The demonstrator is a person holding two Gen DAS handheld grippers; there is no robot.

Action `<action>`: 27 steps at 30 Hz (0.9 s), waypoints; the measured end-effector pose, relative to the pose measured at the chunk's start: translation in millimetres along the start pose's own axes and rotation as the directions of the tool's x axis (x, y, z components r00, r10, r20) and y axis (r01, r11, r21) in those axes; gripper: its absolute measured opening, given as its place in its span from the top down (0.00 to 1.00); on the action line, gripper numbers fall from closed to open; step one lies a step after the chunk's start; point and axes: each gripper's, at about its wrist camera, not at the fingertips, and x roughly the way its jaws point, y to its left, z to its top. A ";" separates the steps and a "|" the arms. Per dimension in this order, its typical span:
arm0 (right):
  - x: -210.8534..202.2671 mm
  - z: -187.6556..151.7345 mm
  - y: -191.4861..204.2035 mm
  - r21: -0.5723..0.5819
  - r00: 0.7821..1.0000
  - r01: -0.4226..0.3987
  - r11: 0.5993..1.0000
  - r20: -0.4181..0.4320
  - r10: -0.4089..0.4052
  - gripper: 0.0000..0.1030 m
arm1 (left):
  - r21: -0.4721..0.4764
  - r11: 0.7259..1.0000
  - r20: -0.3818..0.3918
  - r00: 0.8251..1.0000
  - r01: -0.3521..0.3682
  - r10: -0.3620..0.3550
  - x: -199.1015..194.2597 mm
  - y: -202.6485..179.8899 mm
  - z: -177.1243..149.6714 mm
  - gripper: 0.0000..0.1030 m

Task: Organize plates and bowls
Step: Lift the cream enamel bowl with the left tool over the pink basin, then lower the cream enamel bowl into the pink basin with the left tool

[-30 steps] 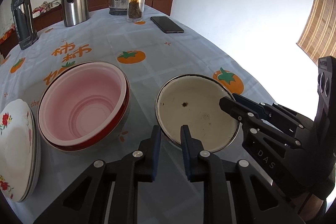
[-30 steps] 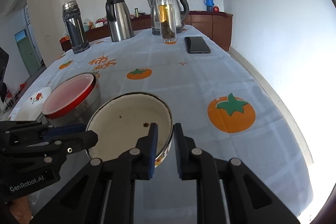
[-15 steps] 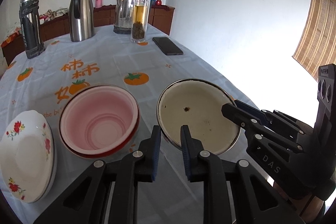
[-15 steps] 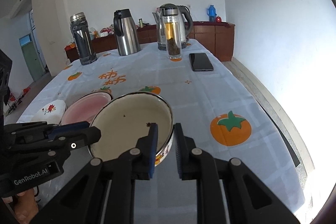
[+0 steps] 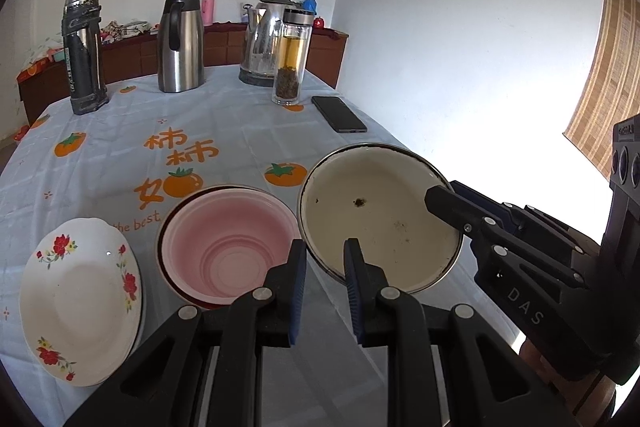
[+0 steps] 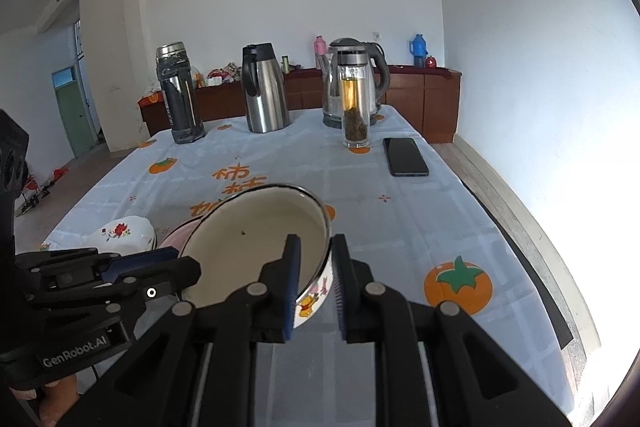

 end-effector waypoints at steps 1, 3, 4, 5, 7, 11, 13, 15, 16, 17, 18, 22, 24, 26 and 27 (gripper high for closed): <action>0.9 1.4 1.9 0.000 1.000 -0.005 1.000 0.003 0.005 0.85 | -0.002 1.000 0.003 1.000 -0.004 0.004 -1.1 1.5 0.3 0.80; 2.0 4.8 6.3 -0.005 1.000 -0.015 1.000 0.011 0.015 0.85 | -0.010 1.000 0.005 1.000 -0.013 0.013 -3.7 5.8 0.4 0.80; 2.3 5.9 8.4 -0.008 1.000 -0.018 1.000 0.014 0.018 0.85 | -0.013 1.000 0.007 1.000 -0.016 0.016 -4.9 7.6 0.9 0.80; 3.0 6.6 10.4 -0.011 1.000 -0.021 1.000 0.017 0.021 0.85 | -0.016 1.000 0.009 1.000 -0.020 0.020 -5.9 10.3 1.5 0.80; 6.2 9.6 15.6 -0.017 0.999 -0.030 0.999 0.018 0.030 0.85 | -0.023 0.999 0.011 1.000 -0.024 0.025 -7.5 15.1 2.0 0.80; 14.0 13.2 25.9 -0.028 0.999 -0.045 0.999 0.013 0.045 0.85 | -0.039 0.998 0.023 0.999 -0.040 0.041 -12.5 26.0 3.9 0.80; 17.8 14.1 30.1 -0.032 0.999 -0.051 0.998 0.009 0.051 0.85 | -0.046 0.998 0.029 0.998 -0.047 0.048 -14.9 31.3 4.7 0.80; 22.6 15.7 34.5 -0.034 0.998 -0.061 0.998 0.003 0.062 0.85 | -0.056 0.997 0.033 0.998 -0.056 0.058 -15.8 37.5 5.7 0.80; 24.7 16.8 36.7 -0.036 0.998 -0.067 0.997 0.000 0.067 0.85 | -0.060 0.996 0.034 0.997 -0.060 0.062 -16.0 40.1 6.0 0.80; 26.9 17.9 39.7 -0.040 0.998 -0.070 0.997 -0.001 0.070 0.85 | -0.065 0.996 0.034 0.997 -0.063 0.065 -15.7 43.2 6.5 0.80; 28.9 18.7 42.7 -0.045 0.997 -0.071 0.996 -0.003 0.071 0.85 | -0.069 0.995 0.034 0.997 -0.067 0.070 -15.7 46.5 6.8 0.80; 39.0 20.4 50.1 -0.057 0.997 -0.079 0.995 -0.016 0.078 0.85 | -0.084 0.993 0.030 0.996 -0.083 0.086 -13.7 57.5 8.9 0.80; 45.1 20.1 53.0 -0.059 0.996 -0.083 0.995 -0.027 0.082 0.85 | -0.087 0.992 0.030 0.995 -0.092 0.095 -12.9 61.4 9.0 0.80; 50.9 19.3 55.7 -0.062 0.996 -0.086 0.994 -0.038 0.084 0.85 | -0.091 0.991 0.027 0.995 -0.095 0.098 -11.8 65.3 8.9 0.80; 53.7 18.8 56.9 -0.063 0.995 -0.087 0.994 -0.044 0.084 0.85 | -0.093 0.991 0.025 0.995 -0.098 0.101 -10.5 67.7 9.0 0.80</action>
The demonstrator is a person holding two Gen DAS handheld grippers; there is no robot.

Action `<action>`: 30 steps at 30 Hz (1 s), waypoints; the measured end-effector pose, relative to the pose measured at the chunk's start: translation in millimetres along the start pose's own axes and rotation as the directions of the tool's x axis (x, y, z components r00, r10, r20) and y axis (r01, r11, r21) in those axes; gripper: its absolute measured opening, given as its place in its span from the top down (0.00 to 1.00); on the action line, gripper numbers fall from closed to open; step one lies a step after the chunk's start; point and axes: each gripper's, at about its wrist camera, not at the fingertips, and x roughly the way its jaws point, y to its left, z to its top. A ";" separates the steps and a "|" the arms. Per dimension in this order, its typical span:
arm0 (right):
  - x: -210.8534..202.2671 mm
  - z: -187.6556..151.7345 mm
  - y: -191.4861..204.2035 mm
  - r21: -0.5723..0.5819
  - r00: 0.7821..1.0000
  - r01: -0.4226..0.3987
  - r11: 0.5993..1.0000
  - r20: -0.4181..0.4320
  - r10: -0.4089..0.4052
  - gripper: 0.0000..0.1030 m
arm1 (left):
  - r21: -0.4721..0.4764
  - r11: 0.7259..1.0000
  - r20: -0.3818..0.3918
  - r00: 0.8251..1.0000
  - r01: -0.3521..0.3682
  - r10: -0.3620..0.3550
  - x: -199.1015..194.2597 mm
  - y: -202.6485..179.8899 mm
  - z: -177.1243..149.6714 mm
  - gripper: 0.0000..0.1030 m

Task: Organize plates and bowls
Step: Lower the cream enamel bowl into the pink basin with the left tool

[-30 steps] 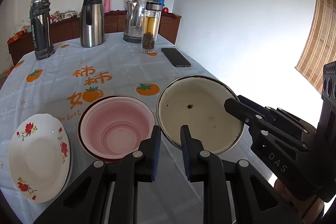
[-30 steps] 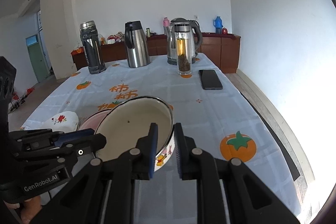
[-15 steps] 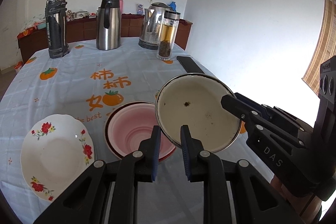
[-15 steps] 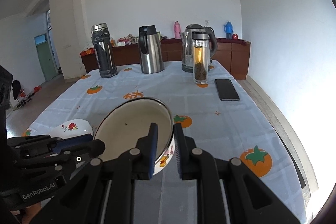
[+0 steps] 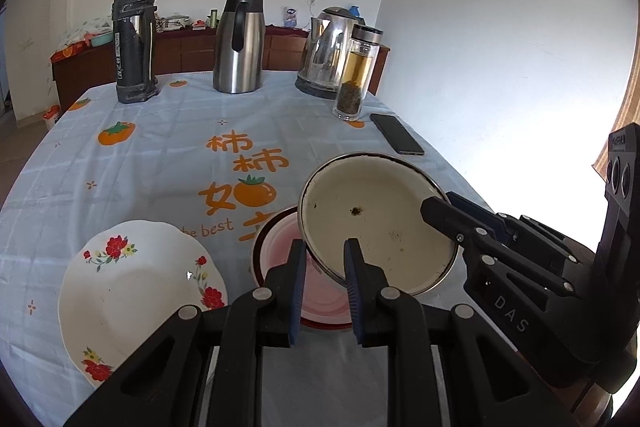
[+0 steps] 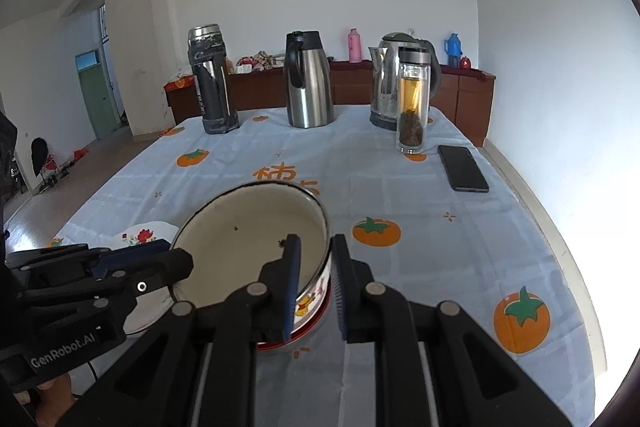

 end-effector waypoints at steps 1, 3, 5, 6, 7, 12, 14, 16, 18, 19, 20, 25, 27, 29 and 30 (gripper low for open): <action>1.7 -0.3 0.4 0.000 1.000 -0.001 1.000 -0.005 0.001 0.84 | 0.000 1.000 -0.003 1.000 -0.003 0.003 1.5 1.5 0.1 0.80; 7.8 -0.4 1.4 -0.003 1.000 -0.002 1.000 -0.017 0.002 0.84 | -0.007 1.000 -0.009 1.000 -0.005 0.004 4.4 5.2 0.3 0.80; 11.7 -1.0 3.0 -0.006 1.000 -0.001 1.000 -0.026 0.001 0.84 | -0.010 1.000 -0.010 1.000 -0.006 0.005 6.1 8.3 0.7 0.80; 13.6 -1.1 3.9 -0.008 1.000 0.000 1.000 -0.030 0.000 0.84 | -0.012 1.000 -0.010 1.000 -0.005 0.005 7.2 10.0 1.1 0.80; 15.5 -1.2 4.0 -0.011 0.999 0.000 1.000 -0.034 -0.001 0.84 | -0.016 1.000 -0.012 1.000 -0.003 0.003 8.1 11.5 1.3 0.80; 24.1 -1.6 8.0 -0.020 0.998 0.008 1.000 -0.054 -0.009 0.84 | -0.021 1.000 -0.021 1.000 -0.003 0.003 13.1 17.6 0.9 0.80; 27.2 -2.2 10.1 -0.024 0.998 0.011 1.000 -0.064 -0.012 0.84 | -0.021 1.000 -0.024 1.000 -0.003 0.003 14.0 18.9 0.1 0.80; 28.8 -2.6 11.7 -0.029 0.997 0.014 0.999 -0.070 -0.016 0.84 | -0.022 1.000 -0.026 1.000 -0.003 0.003 14.6 20.5 -0.6 0.80; 29.8 -3.7 12.2 -0.031 0.997 0.017 0.999 -0.078 -0.019 0.84 | -0.023 1.000 -0.030 1.000 -0.001 0.000 16.0 21.5 -1.7 0.80; 31.0 -4.3 12.2 -0.032 0.996 0.019 0.999 -0.082 -0.021 0.84 | -0.022 1.000 -0.032 1.000 0.000 0.000 16.8 21.5 -2.3 0.80; 32.1 -5.0 11.8 -0.030 0.996 0.020 0.999 -0.086 -0.022 0.84 | -0.023 1.000 -0.036 0.999 0.001 -0.002 18.4 21.8 -3.2 0.80; 38.8 -9.6 9.7 -0.022 0.994 0.027 0.999 -0.106 -0.029 0.84 | -0.019 1.000 -0.046 0.999 0.004 -0.005 22.7 22.5 -5.6 0.80; 39.2 -9.9 10.3 -0.025 0.994 0.027 0.999 -0.108 -0.030 0.84 | -0.021 1.000 -0.046 0.999 0.002 -0.003 23.5 23.4 -5.8 0.80; 39.0 -9.8 10.9 -0.026 0.994 0.026 0.999 -0.109 -0.029 0.83 | -0.023 1.000 -0.049 0.999 -0.001 0.000 25.3 24.5 -6.3 0.80; 39.6 -9.8 11.6 -0.029 0.993 0.027 0.999 -0.110 -0.030 0.83 | -0.024 1.000 -0.051 0.999 -0.003 0.001 26.8 25.0 -5.8 0.80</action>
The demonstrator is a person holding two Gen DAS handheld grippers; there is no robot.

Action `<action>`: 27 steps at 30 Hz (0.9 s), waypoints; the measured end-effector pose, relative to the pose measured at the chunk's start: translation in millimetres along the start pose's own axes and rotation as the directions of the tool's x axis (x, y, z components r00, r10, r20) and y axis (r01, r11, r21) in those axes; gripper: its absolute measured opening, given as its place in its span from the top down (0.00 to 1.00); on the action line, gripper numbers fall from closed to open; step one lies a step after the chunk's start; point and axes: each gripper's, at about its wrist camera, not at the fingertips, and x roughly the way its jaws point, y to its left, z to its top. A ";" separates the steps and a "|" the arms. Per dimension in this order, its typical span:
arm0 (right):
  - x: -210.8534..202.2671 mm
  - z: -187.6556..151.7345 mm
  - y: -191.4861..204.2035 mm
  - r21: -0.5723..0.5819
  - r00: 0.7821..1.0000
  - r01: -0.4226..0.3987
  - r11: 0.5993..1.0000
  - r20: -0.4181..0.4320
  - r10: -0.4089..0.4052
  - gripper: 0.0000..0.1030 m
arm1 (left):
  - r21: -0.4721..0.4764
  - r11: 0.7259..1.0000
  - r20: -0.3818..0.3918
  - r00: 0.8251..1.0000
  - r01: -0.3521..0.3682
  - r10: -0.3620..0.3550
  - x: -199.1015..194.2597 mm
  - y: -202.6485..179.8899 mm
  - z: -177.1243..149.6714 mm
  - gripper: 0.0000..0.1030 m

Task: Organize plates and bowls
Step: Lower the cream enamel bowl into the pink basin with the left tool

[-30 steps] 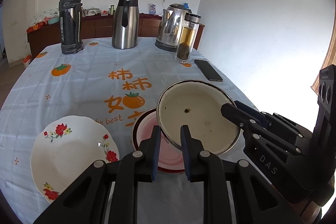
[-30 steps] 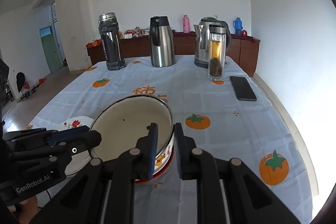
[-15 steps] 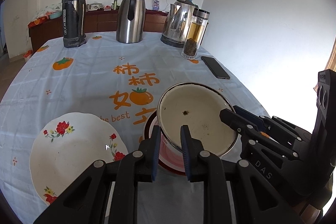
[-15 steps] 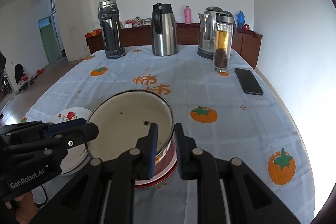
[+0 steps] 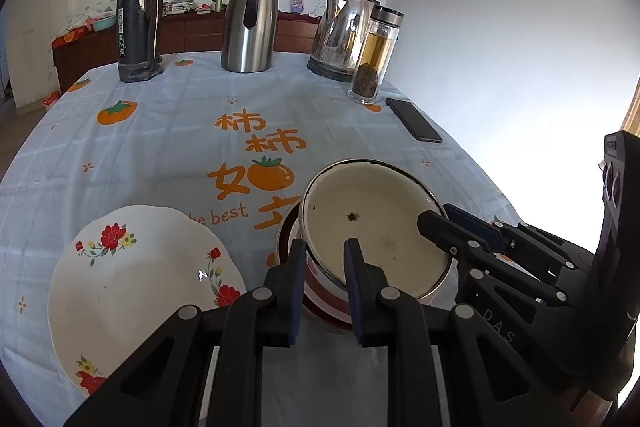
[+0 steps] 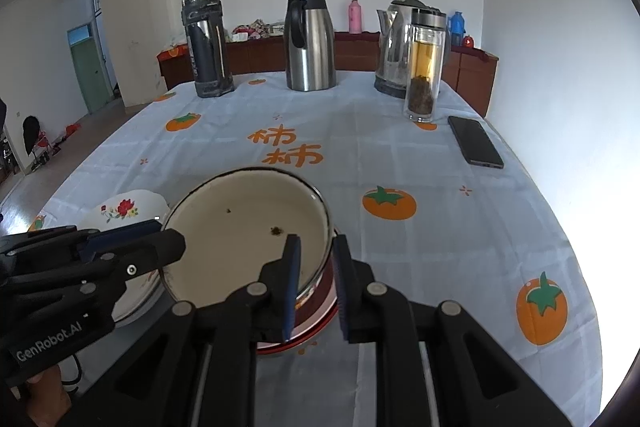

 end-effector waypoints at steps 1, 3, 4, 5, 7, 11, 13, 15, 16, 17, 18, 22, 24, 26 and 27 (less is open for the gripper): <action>0.7 0.1 0.6 -0.002 1.000 0.000 1.000 -0.002 0.000 0.83 | -0.002 1.000 -0.002 1.000 -0.001 0.001 0.8 0.8 -0.3 0.80; 2.6 -0.6 1.0 -0.005 1.000 -0.001 1.000 -0.007 0.001 0.83 | -0.006 1.000 -0.009 1.000 -0.001 0.001 3.5 2.4 -0.7 0.80; 3.3 -1.0 1.1 -0.005 1.000 0.000 1.000 -0.009 0.000 0.83 | -0.008 1.000 -0.013 1.000 0.000 0.000 4.4 3.1 -1.1 0.80; 3.6 -1.7 1.2 -0.005 1.000 0.000 1.000 -0.010 0.000 0.83 | -0.009 1.000 -0.016 1.000 0.001 -0.002 5.4 3.5 -1.4 0.80; 5.0 -2.5 0.8 -0.004 1.000 0.001 1.000 -0.014 -0.001 0.83 | -0.006 1.000 -0.019 1.000 0.001 -0.001 6.6 2.6 -2.0 0.80; 9.9 -3.3 -0.6 -0.003 1.000 0.005 1.000 -0.027 -0.005 0.83 | -0.004 1.000 -0.030 1.000 0.003 -0.003 10.5 2.5 -2.6 0.80; 11.0 -4.1 -1.2 -0.003 1.000 0.004 1.000 -0.030 -0.004 0.83 | -0.008 1.000 -0.037 0.999 0.004 -0.004 13.3 3.3 -3.4 0.80; 11.4 -4.2 -0.9 -0.004 1.000 0.003 1.000 -0.031 -0.003 0.83 | -0.009 1.000 -0.040 0.999 0.001 -0.001 15.3 3.5 -3.9 0.80; 11.2 -4.4 -1.0 -0.004 1.000 0.003 1.000 -0.030 -0.003 0.83 | -0.009 1.000 -0.040 0.999 0.000 -0.001 15.5 3.4 -4.0 0.80; 11.2 -4.4 -1.0 -0.004 1.000 0.003 1.000 -0.030 -0.003 0.83 | -0.008 1.000 -0.040 0.999 0.001 -0.001 16.0 3.4 -3.6 0.80; 11.1 -4.5 -0.9 -0.003 1.000 0.003 1.000 -0.031 -0.003 0.83 | -0.009 1.000 -0.041 0.999 0.000 -0.001 16.3 3.5 -3.8 0.80; 10.8 -5.4 -1.1 -0.004 1.000 0.003 1.000 -0.029 -0.003 0.83 | -0.010 1.000 -0.042 0.999 0.002 -0.002 18.6 2.8 -4.3 0.80; 10.3 -5.9 -0.9 -0.009 1.000 0.008 1.000 -0.028 -0.008 0.83 | -0.005 1.000 -0.039 0.999 0.002 -0.002 18.9 2.2 -4.6 0.80; 10.0 -6.8 -1.1 -0.008 1.000 0.009 1.000 -0.030 -0.009 0.83 | -0.001 1.000 -0.038 0.999 0.001 -0.002 19.1 1.6 -4.8 0.80; 9.5 -7.2 -1.3 -0.007 1.000 0.008 1.000 -0.030 -0.008 0.83 | -0.001 1.000 -0.038 0.999 0.002 -0.002 18.3 1.6 -5.7 0.80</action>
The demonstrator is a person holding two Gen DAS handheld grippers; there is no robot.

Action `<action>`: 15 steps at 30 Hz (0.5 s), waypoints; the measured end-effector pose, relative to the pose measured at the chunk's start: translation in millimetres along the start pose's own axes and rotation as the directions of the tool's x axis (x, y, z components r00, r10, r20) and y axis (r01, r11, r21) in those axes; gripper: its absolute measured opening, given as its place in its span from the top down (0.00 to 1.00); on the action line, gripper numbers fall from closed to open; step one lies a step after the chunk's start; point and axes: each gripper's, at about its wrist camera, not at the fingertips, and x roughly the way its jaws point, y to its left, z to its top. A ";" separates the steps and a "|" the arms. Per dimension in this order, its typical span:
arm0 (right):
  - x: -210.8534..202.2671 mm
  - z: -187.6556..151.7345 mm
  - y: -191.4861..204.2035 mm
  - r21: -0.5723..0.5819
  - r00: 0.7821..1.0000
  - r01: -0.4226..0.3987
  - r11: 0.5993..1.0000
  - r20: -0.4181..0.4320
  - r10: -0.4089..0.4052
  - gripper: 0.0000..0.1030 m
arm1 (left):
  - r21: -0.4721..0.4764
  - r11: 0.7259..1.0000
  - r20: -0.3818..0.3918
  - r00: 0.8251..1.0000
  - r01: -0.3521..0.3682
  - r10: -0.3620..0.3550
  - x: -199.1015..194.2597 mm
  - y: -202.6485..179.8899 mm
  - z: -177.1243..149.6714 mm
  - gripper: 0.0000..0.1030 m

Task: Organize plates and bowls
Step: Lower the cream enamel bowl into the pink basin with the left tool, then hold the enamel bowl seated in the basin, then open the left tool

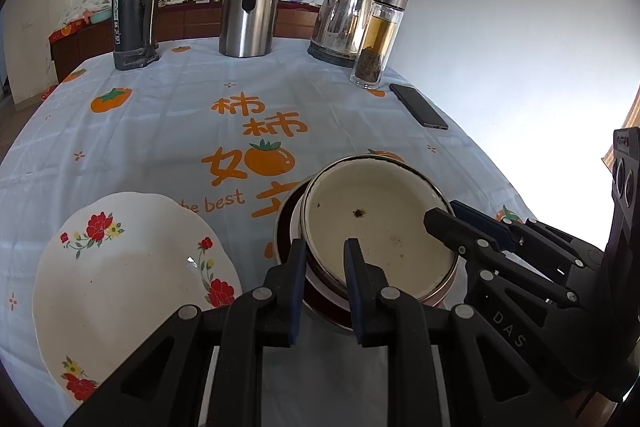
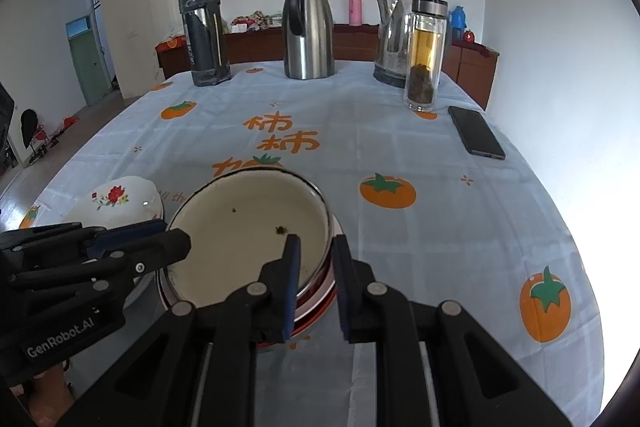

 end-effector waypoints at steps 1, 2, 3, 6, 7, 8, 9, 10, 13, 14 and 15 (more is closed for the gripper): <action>0.1 0.1 -0.2 0.000 1.000 -0.001 1.000 0.000 0.001 0.83 | -0.002 1.000 -0.003 1.000 0.001 -0.001 0.0 0.5 -0.8 0.80; 0.1 0.2 -0.3 -0.001 1.000 0.000 1.000 0.000 0.000 0.83 | -0.003 1.000 -0.006 1.000 0.001 -0.001 0.0 0.6 -1.5 0.80; -0.5 -0.2 -0.3 -0.003 1.000 0.000 1.000 0.002 0.000 0.83 | -0.002 1.000 -0.006 1.000 0.002 -0.002 -0.9 0.2 -2.5 0.80; -1.3 -1.1 -0.5 -0.003 1.000 0.003 1.000 0.004 -0.003 0.83 | 0.004 1.000 -0.003 1.000 0.005 -0.005 -3.0 -1.7 -3.9 0.80; -1.1 -1.8 -0.7 -0.004 1.000 0.004 1.000 0.003 -0.004 0.83 | 0.007 1.000 -0.003 1.000 0.003 -0.003 -3.0 -2.3 -4.1 0.80; -0.7 -2.3 -0.7 -0.003 1.000 0.004 1.000 0.001 -0.004 0.83 | 0.008 1.000 -0.003 1.000 0.000 0.000 -2.6 -2.2 -4.1 0.80; -1.1 -2.6 -0.5 -0.003 1.000 0.002 1.000 0.002 -0.002 0.83 | 0.009 1.000 -0.003 1.000 -0.002 0.002 -2.5 -2.5 -4.7 0.80; -1.4 -2.7 0.2 -0.004 1.000 0.002 1.000 0.003 -0.002 0.83 | 0.009 1.000 -0.004 1.000 -0.005 0.005 -1.8 -2.1 -5.0 0.80; -2.6 -3.4 -0.5 -0.007 1.000 0.001 1.000 0.003 -0.001 0.83 | 0.008 1.000 -0.005 1.000 -0.007 0.007 -1.5 -2.1 -5.7 0.80; -2.6 -3.4 -0.5 -0.005 1.000 -0.001 1.000 0.003 0.001 0.83 | 0.010 1.000 -0.004 1.000 -0.008 0.008 -1.6 -2.5 -6.0 0.80; -2.9 -3.7 -0.2 -0.005 1.000 -0.002 1.000 0.004 0.002 0.83 | 0.012 1.000 -0.002 1.000 -0.010 0.010 -2.0 -2.7 -6.4 0.80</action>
